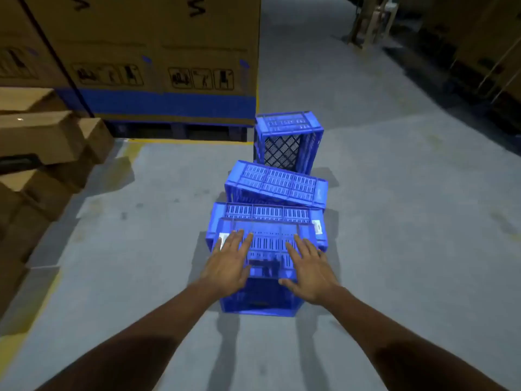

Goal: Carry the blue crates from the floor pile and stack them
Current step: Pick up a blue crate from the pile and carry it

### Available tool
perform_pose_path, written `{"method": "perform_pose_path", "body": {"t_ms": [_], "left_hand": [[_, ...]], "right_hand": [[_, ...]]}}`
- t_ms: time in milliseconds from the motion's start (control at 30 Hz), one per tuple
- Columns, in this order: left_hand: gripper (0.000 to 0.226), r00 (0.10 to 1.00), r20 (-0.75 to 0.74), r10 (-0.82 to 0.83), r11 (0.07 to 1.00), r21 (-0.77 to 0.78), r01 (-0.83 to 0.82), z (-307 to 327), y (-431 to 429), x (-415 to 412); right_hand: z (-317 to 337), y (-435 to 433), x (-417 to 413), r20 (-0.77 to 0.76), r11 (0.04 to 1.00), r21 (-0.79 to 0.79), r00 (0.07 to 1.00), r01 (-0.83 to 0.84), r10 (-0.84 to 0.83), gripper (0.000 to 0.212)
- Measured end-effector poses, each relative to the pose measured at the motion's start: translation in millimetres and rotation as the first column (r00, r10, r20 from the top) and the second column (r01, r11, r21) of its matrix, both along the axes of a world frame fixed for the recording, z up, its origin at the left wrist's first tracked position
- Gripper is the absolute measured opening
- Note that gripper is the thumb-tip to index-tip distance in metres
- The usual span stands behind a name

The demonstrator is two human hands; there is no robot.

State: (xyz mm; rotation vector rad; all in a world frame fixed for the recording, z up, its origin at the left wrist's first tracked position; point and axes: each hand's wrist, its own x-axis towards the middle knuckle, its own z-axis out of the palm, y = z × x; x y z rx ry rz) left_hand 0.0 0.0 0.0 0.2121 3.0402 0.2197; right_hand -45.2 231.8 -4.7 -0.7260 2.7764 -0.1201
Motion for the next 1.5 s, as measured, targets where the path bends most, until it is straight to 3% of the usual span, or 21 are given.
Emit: {"method": "perform_pose_path", "body": {"t_ms": [200, 333, 433, 500, 567, 633, 733, 800, 867, 900, 967, 1000, 1067, 1200, 1333, 1500], "left_hand": [[0.100, 0.944, 0.328, 0.014, 1.000, -0.017, -0.009, -86, 7, 4], [0.113, 0.964, 0.258, 0.058, 0.992, -0.126, -0.026, -114, 14, 11], [0.095, 0.965, 0.245, 0.089, 0.994, -0.076, -0.072, -112, 16, 12], [0.080, 0.961, 0.151, 0.232, 0.973, -0.042, -0.228, -108, 21, 18], [0.075, 0.882, 0.154, 0.445, 0.887, 0.061, -0.458, -100, 31, 30], [0.077, 0.767, 0.280, 0.578, 0.753, 0.179, -0.633, -87, 43, 33], [0.090, 0.574, 0.438, 0.692, 0.526, 0.239, -0.816, -50, 52, 31], [0.100, 0.371, 0.570, 0.733, 0.258, 0.272, -0.927, -25, 50, 29], [0.093, 0.174, 0.752, 0.636, -0.037, 0.254, -0.966, -3, 46, 31], [0.074, 0.164, 0.837, 0.521, -0.178, 0.295, -0.939, 10, 45, 34], [0.022, 0.241, 0.936, 0.258, -0.491, 0.342, -0.801, 42, 51, 44], [0.009, 0.275, 0.941, 0.198, -0.596, 0.338, -0.728, 59, 54, 47], [0.003, 0.333, 0.926, 0.179, -0.713, 0.355, -0.605, 93, 61, 47], [0.017, 0.432, 0.891, 0.142, -0.743, 0.384, -0.548, 183, 66, 41], [0.016, 0.477, 0.849, 0.227, -0.620, 0.503, -0.601, 276, 62, 33], [0.032, 0.586, 0.707, 0.396, -0.501, 0.701, -0.508, 394, 52, 21]], "right_hand": [[-74, -3, -7, 0.186, 0.975, 0.217, 0.983, -0.037, -0.004, 0.098], [-86, -12, -6, -0.047, 0.970, 0.237, 0.998, 0.060, -0.050, 0.077], [-73, -18, -13, -0.035, 0.981, 0.177, 0.996, 0.081, -0.077, 0.062], [-64, -21, -13, -0.031, 0.987, 0.155, 0.999, 0.045, -0.041, 0.055], [-55, -25, -5, -0.050, 0.994, 0.108, 0.999, 0.001, 0.005, 0.052], [-42, -32, 7, -0.068, 0.994, 0.082, 0.995, -0.074, 0.079, 0.049], [-11, -40, 17, -0.058, 0.988, 0.065, 0.988, -0.142, 0.146, 0.038], [18, -44, 20, -0.020, 0.980, 0.079, 0.982, -0.185, 0.187, 0.033], [54, -46, 21, 0.017, 0.970, 0.087, 0.974, -0.227, 0.226, 0.034], [73, -47, 23, 0.034, 0.966, 0.087, 0.970, -0.243, 0.240, 0.035], [111, -45, 26, 0.080, 0.962, 0.083, 0.964, -0.260, 0.253, 0.037], [131, -44, 29, 0.103, 0.962, 0.077, 0.962, -0.262, 0.254, 0.037], [175, -41, 34, 0.117, 0.960, 0.076, 0.959, -0.268, 0.258, 0.037], [267, -34, 48, 0.041, 0.970, 0.102, 0.975, -0.221, 0.218, 0.039], [353, -32, 70, -0.087, 0.981, 0.060, 0.978, -0.183, 0.188, 0.039], [444, -42, 93, -0.199, 0.989, -0.066, 0.973, -0.133, 0.118, 0.043]]}}
